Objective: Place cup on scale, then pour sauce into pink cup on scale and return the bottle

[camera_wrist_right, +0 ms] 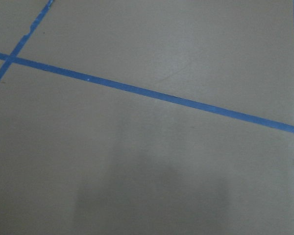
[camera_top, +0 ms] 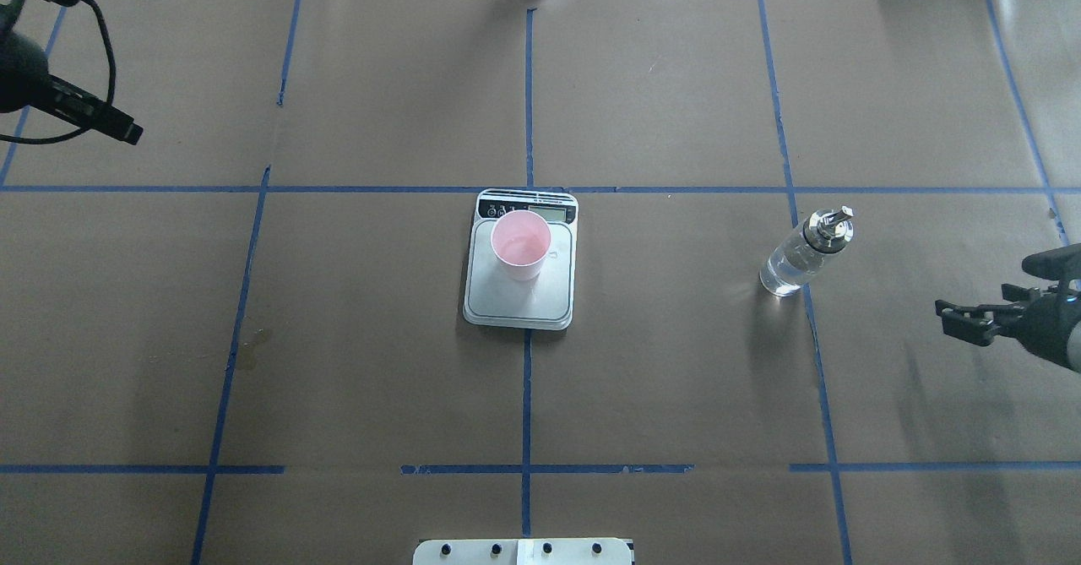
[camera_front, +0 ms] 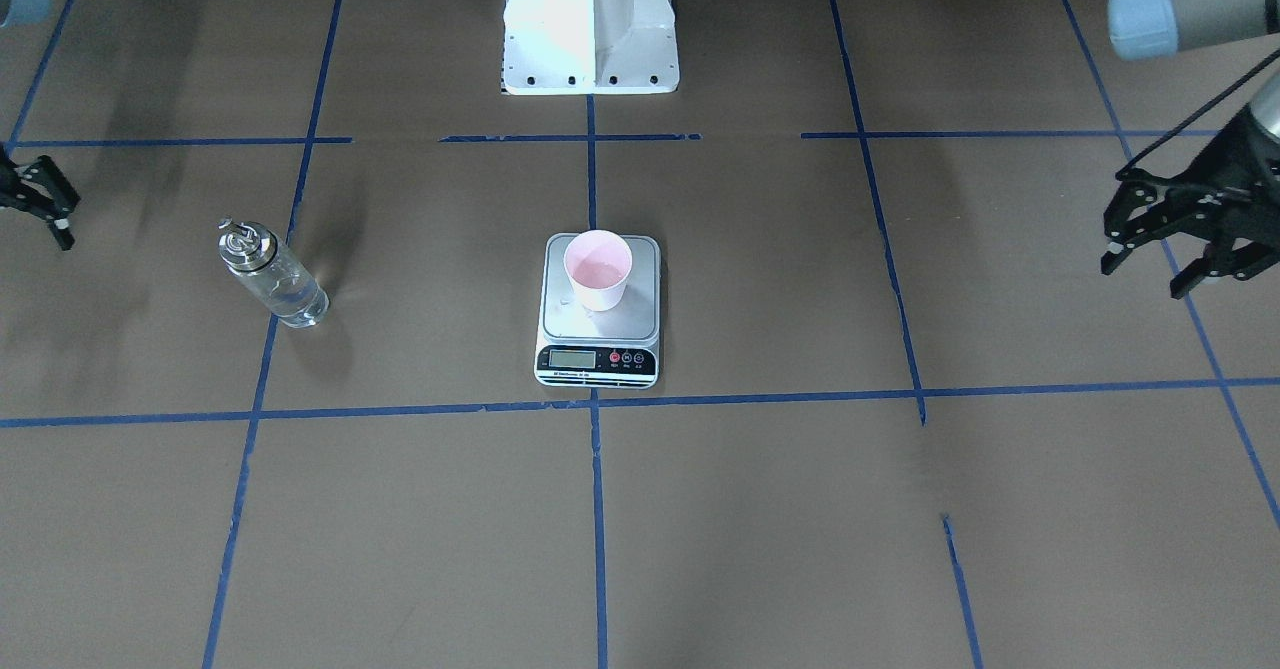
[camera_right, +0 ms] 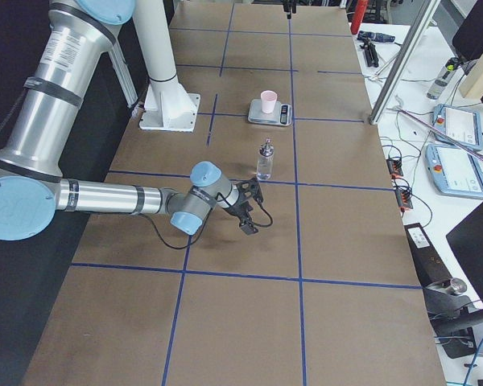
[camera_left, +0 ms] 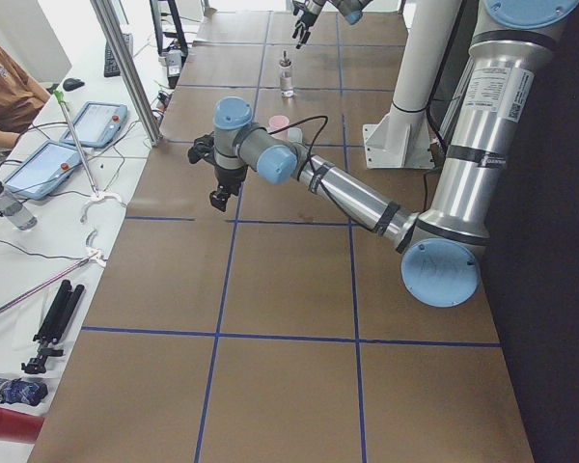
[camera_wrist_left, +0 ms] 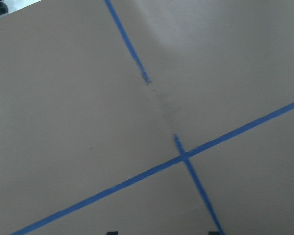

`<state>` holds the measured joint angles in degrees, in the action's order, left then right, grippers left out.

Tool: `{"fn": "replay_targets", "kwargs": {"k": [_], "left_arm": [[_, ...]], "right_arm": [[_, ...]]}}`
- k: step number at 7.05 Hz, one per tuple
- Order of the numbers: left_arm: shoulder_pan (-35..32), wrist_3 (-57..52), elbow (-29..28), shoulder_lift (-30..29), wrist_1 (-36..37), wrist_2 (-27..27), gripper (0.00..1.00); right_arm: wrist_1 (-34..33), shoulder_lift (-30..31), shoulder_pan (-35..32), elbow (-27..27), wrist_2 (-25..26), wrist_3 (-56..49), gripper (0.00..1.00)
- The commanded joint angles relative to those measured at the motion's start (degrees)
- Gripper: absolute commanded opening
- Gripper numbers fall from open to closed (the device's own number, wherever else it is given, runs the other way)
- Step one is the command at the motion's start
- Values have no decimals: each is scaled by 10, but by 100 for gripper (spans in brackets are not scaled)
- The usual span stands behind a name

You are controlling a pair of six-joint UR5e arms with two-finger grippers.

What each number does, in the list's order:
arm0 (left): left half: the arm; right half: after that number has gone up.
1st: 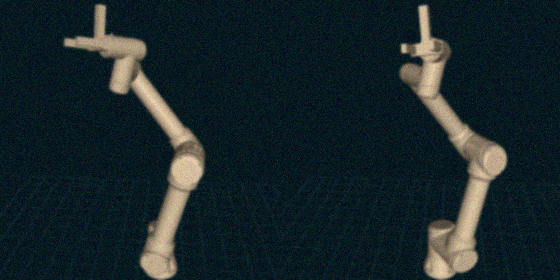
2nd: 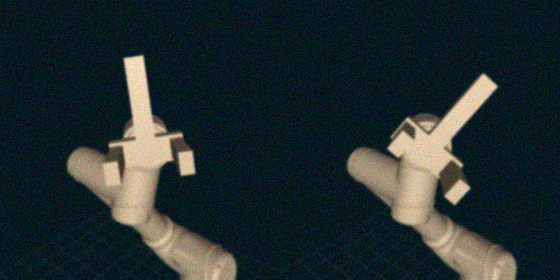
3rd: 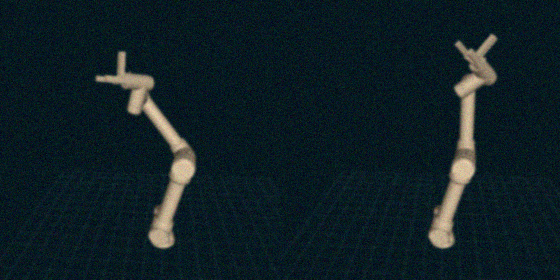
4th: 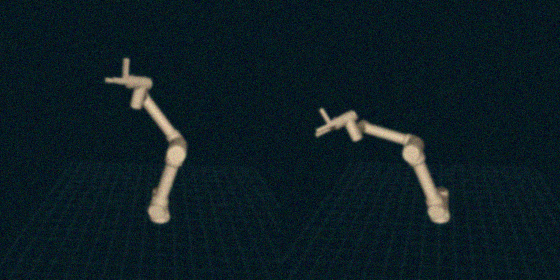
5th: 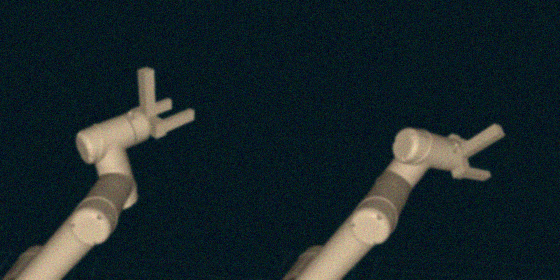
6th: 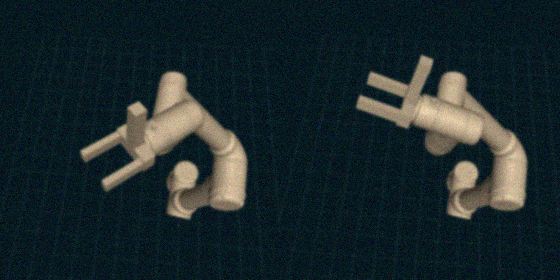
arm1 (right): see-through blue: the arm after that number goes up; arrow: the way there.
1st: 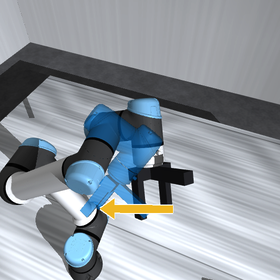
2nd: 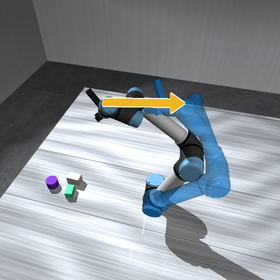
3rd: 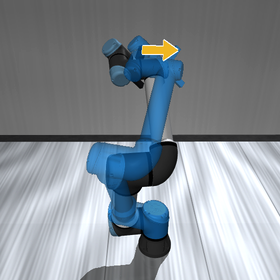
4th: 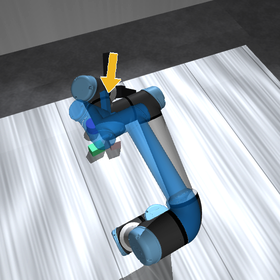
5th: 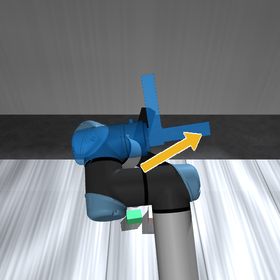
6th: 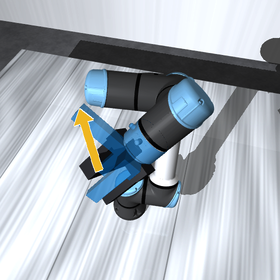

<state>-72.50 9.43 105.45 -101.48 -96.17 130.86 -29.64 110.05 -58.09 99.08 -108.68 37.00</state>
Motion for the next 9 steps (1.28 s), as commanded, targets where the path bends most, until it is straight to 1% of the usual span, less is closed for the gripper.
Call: {"fn": "replay_targets", "kwargs": {"k": [1, 2, 3, 4, 5, 6, 7, 8, 9], "left_arm": [[-59, -46, -28, 24, 1, 25, 99], [-85, -47, -58, 46, 0, 27, 100], [-99, -58, -71, 50, 3, 27, 100], [-129, -117, -77, 55, 17, 26, 100], [-184, -236, -153, 48, 33, 26, 100], [-206, -256, -195, 31, 38, 25, 100], [-206, -256, -219, 34, 35, 26, 100], [-228, -258, -218, 48, 31, 27, 100], [-242, -258, -193, 85, 6, 24, 100]], "right_arm": [[-167, -68, -227, -37, -199, -221, 100], [-296, -104, -284, -34, -249, -318, 100], [-422, -143, -320, -31, -287, -402, 100], [-537, -161, -352, -16, -290, -495, 100], [-626, -163, -372, 1, -290, -552, 100], [-670, -162, -387, 8, -290, -575, 100], [-683, -156, -393, 7, -290, -577, 100], [-683, -156, -392, 6, -289, -573, 100], [-679, -156, -392, 4, -286, -569, 100]]}}
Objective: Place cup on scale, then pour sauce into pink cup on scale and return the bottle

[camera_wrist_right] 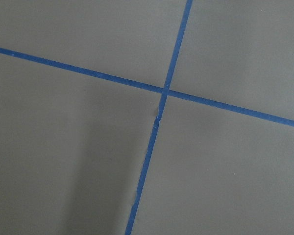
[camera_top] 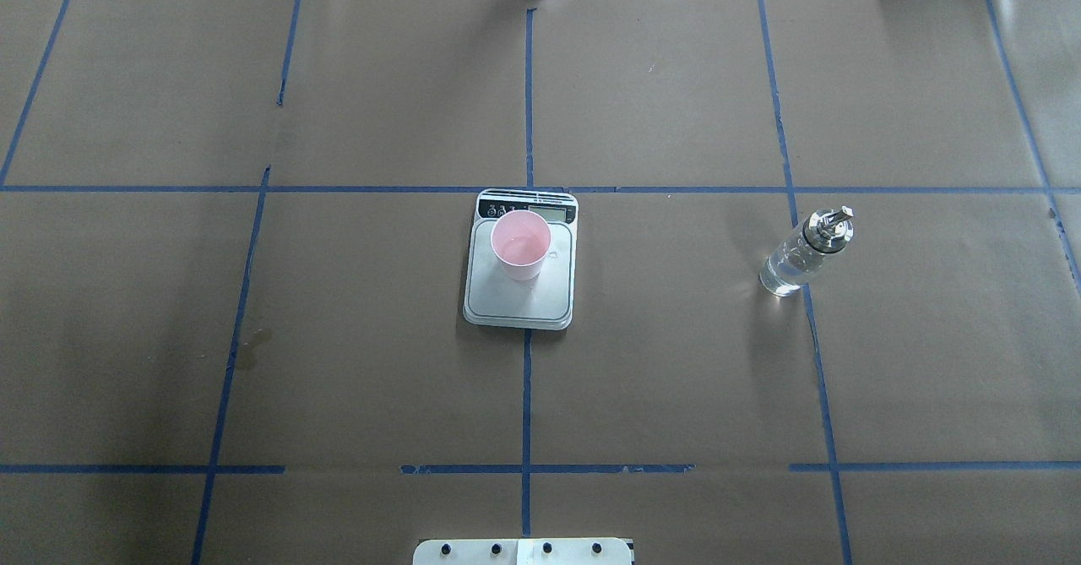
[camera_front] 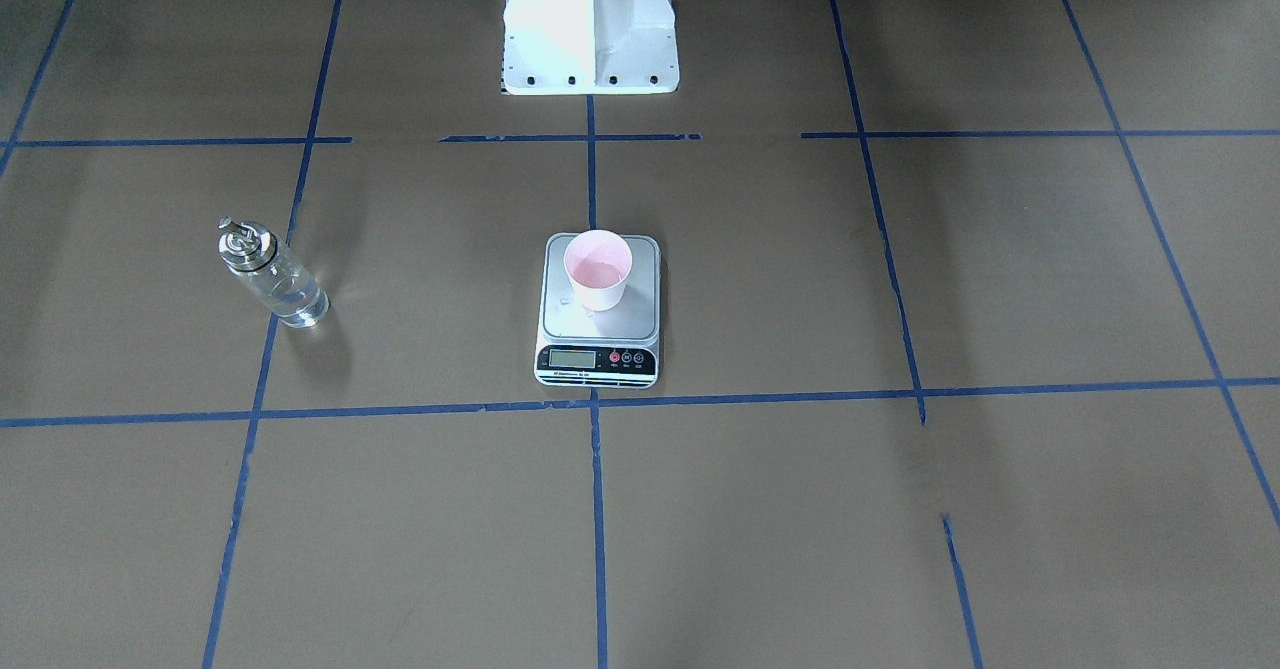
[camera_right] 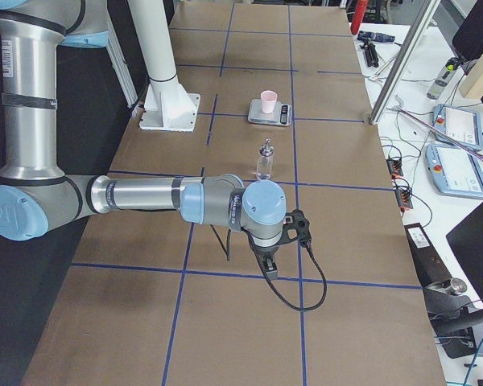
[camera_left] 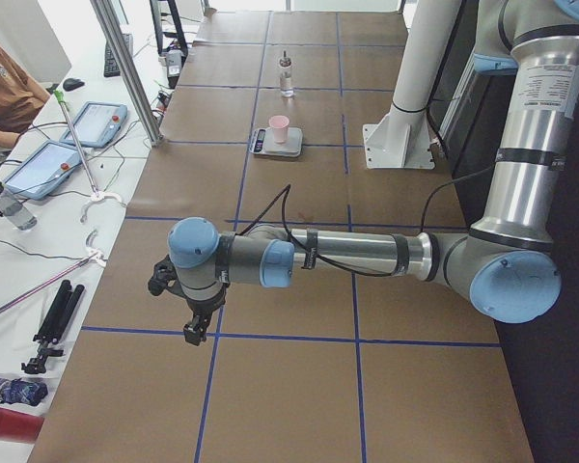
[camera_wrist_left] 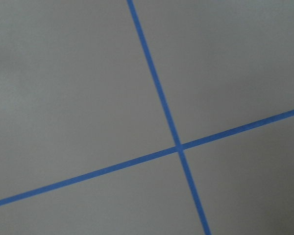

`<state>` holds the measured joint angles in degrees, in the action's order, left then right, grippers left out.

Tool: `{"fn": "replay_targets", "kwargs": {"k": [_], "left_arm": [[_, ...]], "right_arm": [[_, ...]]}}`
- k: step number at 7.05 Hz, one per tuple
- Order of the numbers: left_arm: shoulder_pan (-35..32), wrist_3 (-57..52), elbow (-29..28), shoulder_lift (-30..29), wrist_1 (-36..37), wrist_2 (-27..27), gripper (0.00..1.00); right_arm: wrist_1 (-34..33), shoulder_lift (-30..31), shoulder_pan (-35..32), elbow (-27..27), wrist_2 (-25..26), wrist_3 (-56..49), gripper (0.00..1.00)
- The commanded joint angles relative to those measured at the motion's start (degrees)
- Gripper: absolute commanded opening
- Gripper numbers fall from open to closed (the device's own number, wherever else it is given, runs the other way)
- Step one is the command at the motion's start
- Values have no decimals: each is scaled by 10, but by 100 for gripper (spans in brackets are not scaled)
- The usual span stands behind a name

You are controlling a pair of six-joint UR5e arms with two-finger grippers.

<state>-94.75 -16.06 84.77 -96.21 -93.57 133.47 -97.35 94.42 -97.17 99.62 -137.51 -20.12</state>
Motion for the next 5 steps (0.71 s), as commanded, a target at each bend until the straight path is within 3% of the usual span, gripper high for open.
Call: {"fn": "replay_targets", "kwargs": {"k": [1, 5], "left_arm": [[-19, -3, 27, 39, -75, -2, 100], [-16, -6, 35, 59, -79, -8, 100]], "right_arm": [[-2, -5, 2, -6, 5, 3, 100], [5, 7, 2, -37, 2, 0, 100]]}}
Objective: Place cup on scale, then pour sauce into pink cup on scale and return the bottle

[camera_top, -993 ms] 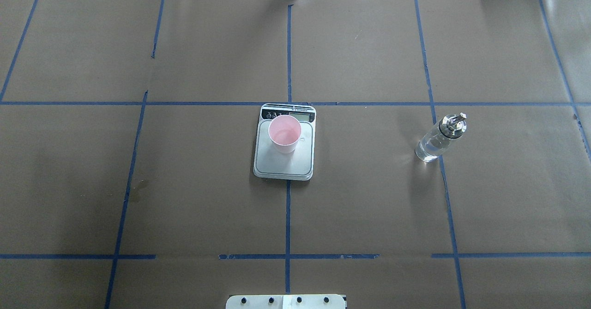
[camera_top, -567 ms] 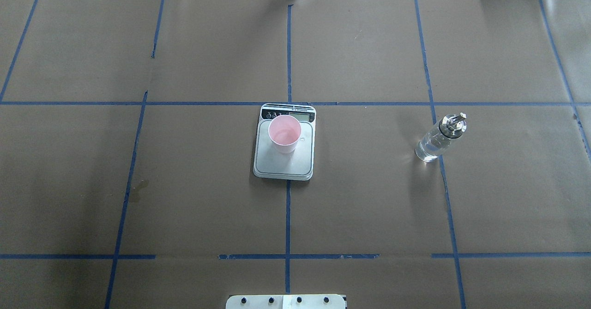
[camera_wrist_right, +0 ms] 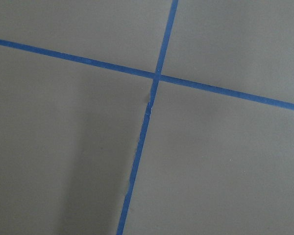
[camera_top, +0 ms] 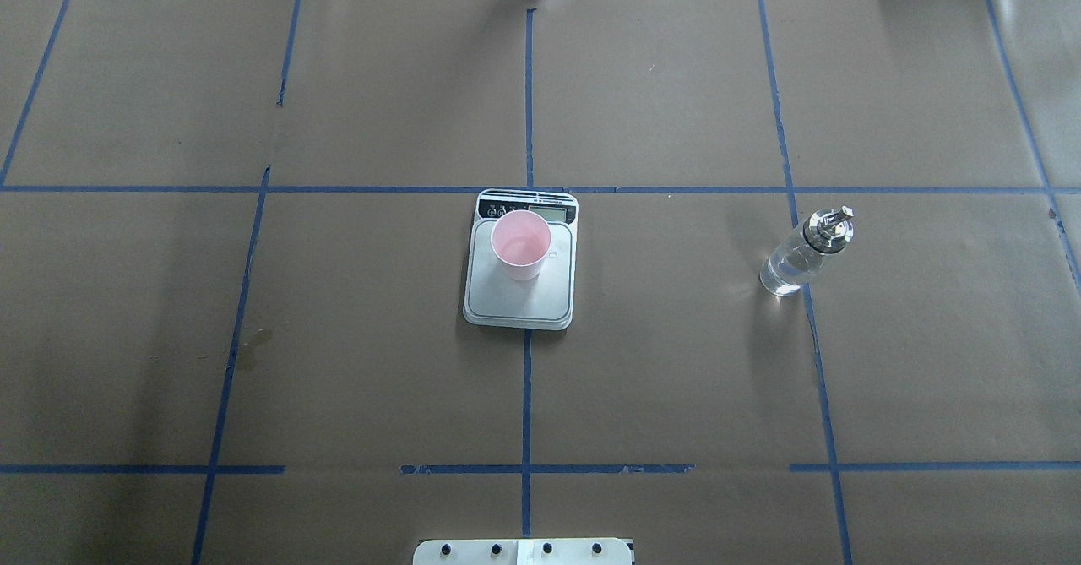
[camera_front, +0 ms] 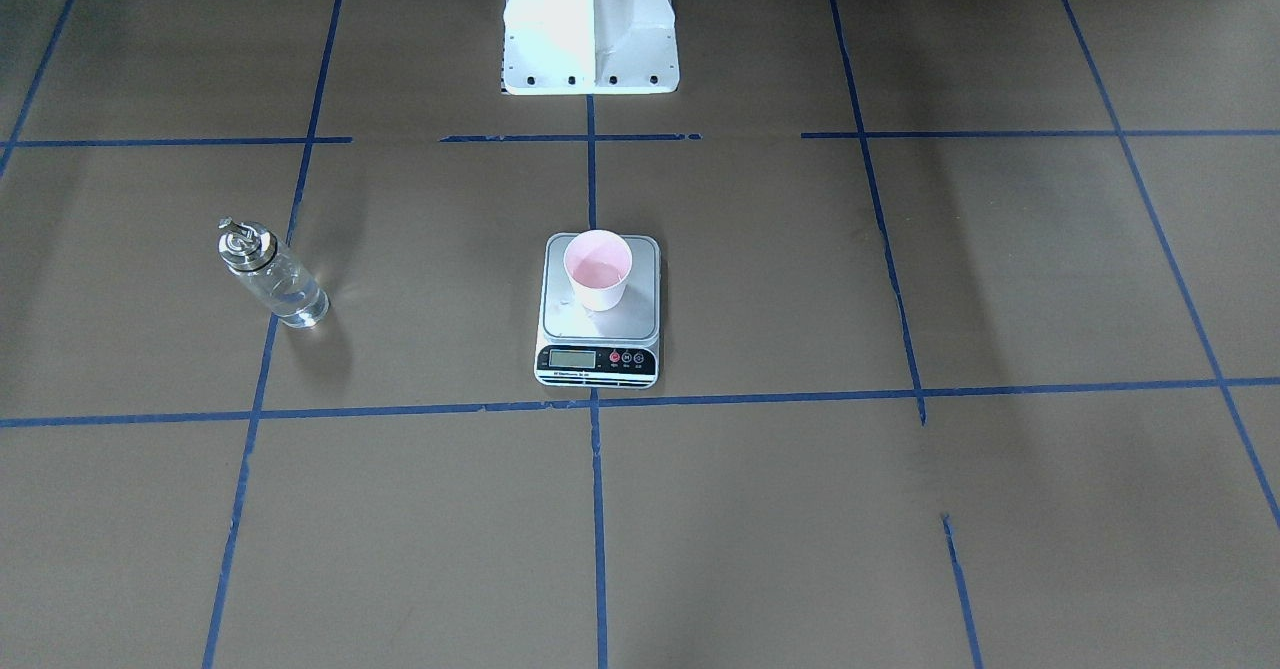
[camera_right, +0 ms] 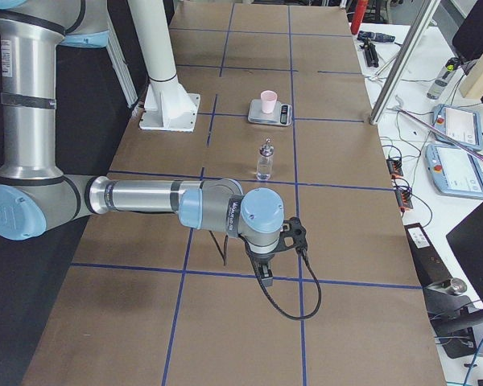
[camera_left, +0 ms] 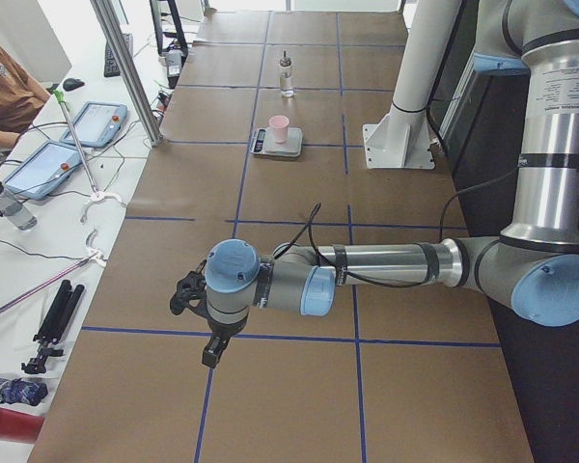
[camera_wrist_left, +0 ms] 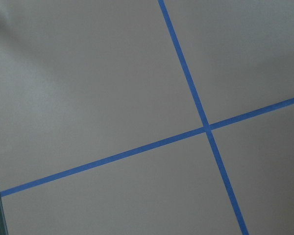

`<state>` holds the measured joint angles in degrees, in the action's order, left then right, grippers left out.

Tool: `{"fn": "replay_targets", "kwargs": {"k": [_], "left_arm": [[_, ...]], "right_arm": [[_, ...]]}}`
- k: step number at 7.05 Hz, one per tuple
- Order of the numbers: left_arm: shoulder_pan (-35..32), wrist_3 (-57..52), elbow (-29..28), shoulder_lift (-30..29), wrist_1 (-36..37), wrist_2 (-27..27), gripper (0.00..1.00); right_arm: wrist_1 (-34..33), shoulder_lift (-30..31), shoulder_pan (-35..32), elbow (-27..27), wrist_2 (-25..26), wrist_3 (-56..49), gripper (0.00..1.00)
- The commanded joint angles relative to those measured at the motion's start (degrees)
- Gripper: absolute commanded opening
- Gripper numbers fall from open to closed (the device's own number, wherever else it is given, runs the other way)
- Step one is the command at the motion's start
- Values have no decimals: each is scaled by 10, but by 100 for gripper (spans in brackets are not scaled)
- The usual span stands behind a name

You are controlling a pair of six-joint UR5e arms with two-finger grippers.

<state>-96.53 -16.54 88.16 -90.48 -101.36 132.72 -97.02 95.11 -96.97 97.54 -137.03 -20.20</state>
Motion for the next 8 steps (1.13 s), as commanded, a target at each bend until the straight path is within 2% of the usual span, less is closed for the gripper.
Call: {"fn": "replay_targets", "kwargs": {"k": [1, 2, 3, 4, 5, 6, 8], "left_arm": [[3, 2, -4, 1, 2, -1, 100], [2, 4, -6, -3, 38, 4, 100], [3, 4, 13, -11, 117, 4, 100], [4, 5, 39, -19, 186, 3, 100], [17, 24, 77, -16, 222, 4, 100], [53, 79, 87, -13, 221, 2, 100], [71, 86, 80, -6, 212, 1, 100]], "right_arm": [[3, -8, 0, -16, -2, 4, 100], [-6, -25, 0, -16, 2, 4, 100], [-28, -30, 12, -16, 2, 4, 100], [-68, -50, 22, -12, 2, 4, 100], [-92, -63, 21, -11, 4, 4, 100], [-93, -60, 22, -5, 5, 4, 100], [-94, -52, 33, 4, 5, 4, 100]]}}
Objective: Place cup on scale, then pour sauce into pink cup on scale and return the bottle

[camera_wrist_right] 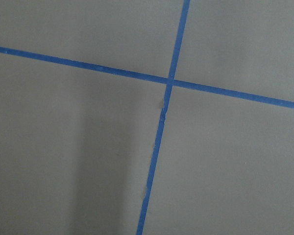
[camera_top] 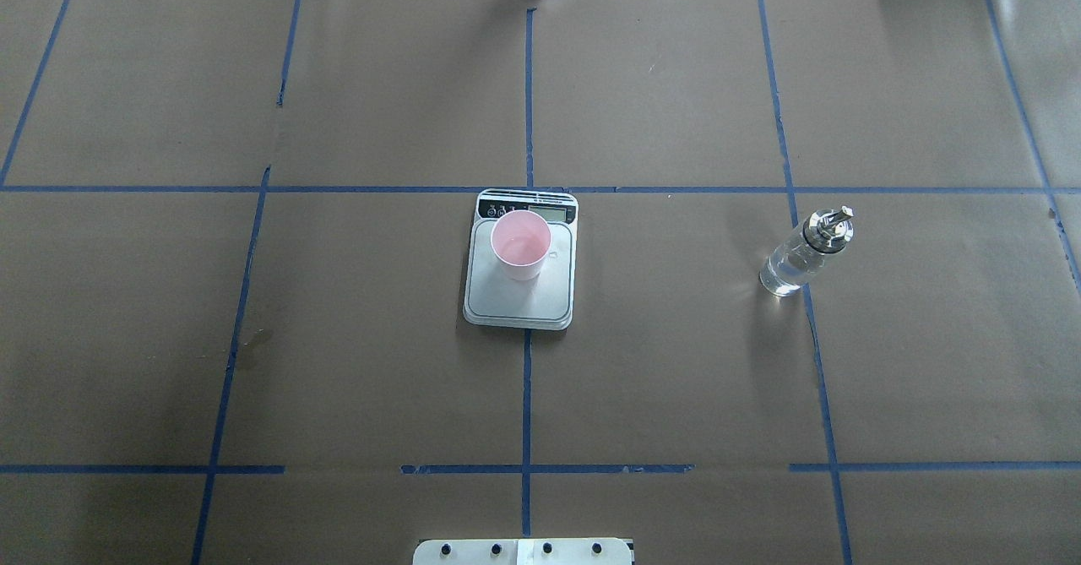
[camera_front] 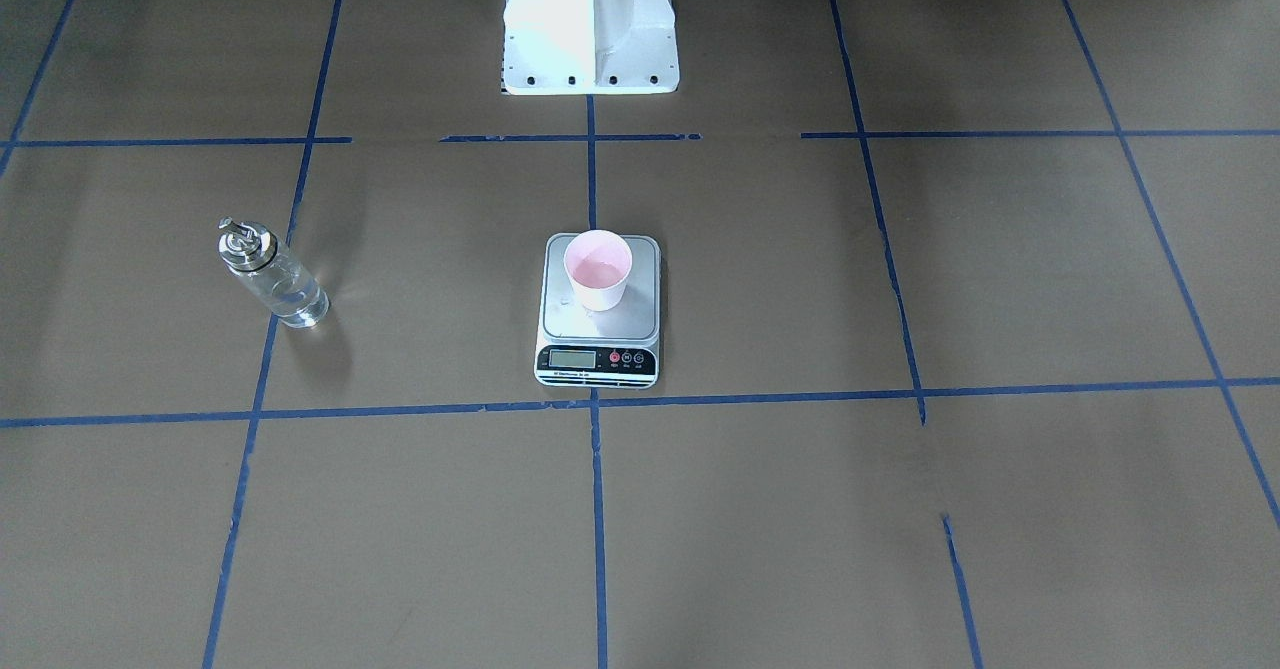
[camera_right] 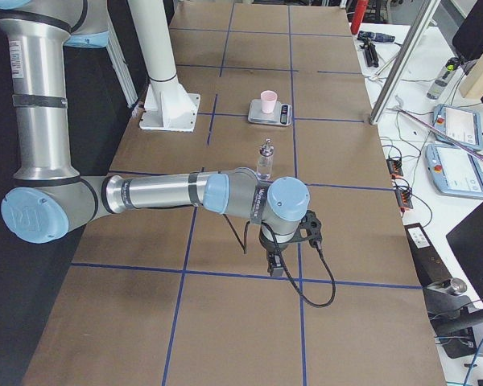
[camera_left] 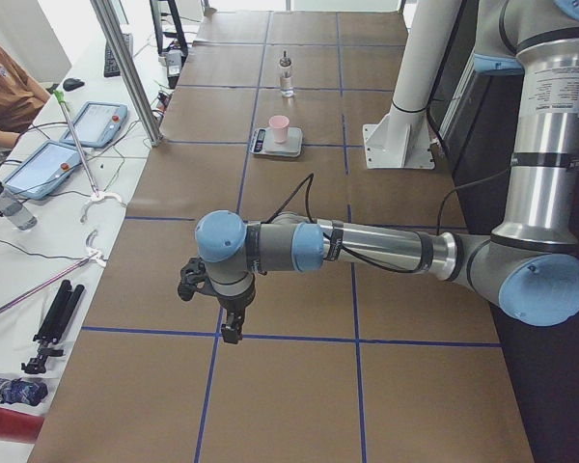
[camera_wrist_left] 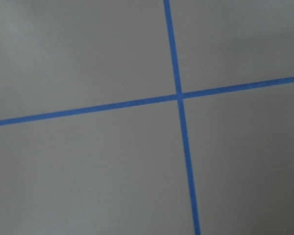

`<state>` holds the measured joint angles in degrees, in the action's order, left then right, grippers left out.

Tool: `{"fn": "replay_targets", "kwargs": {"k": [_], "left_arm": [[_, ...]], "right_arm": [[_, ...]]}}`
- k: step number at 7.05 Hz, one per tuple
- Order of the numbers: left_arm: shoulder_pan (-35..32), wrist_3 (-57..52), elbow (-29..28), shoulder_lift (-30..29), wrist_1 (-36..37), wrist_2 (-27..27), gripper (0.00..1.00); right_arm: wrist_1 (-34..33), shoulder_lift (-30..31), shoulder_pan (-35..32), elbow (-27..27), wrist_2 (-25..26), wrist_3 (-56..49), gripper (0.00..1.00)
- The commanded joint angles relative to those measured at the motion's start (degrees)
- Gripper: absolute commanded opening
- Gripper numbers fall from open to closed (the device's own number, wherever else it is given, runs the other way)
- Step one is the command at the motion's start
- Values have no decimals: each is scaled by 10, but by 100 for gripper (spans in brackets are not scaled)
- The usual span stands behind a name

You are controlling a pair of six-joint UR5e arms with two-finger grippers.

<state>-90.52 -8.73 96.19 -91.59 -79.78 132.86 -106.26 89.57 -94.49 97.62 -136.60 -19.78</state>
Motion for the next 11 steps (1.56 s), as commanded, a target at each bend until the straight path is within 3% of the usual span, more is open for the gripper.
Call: {"fn": "replay_targets", "kwargs": {"k": [1, 6, 9, 11], "left_arm": [[14, 6, -1, 10, -17, -1, 100], [14, 5, 2, 9, -22, -1, 100], [14, 5, 0, 9, -32, 1, 100], [14, 5, 0, 9, -33, 1, 100]], "right_arm": [[-1, 5, 15, 5, 1, 0, 100], [5, 13, 58, -6, 1, 8, 100], [72, 12, 66, -47, 0, 10, 100], [75, 11, 67, -45, 0, 39, 100]]}}
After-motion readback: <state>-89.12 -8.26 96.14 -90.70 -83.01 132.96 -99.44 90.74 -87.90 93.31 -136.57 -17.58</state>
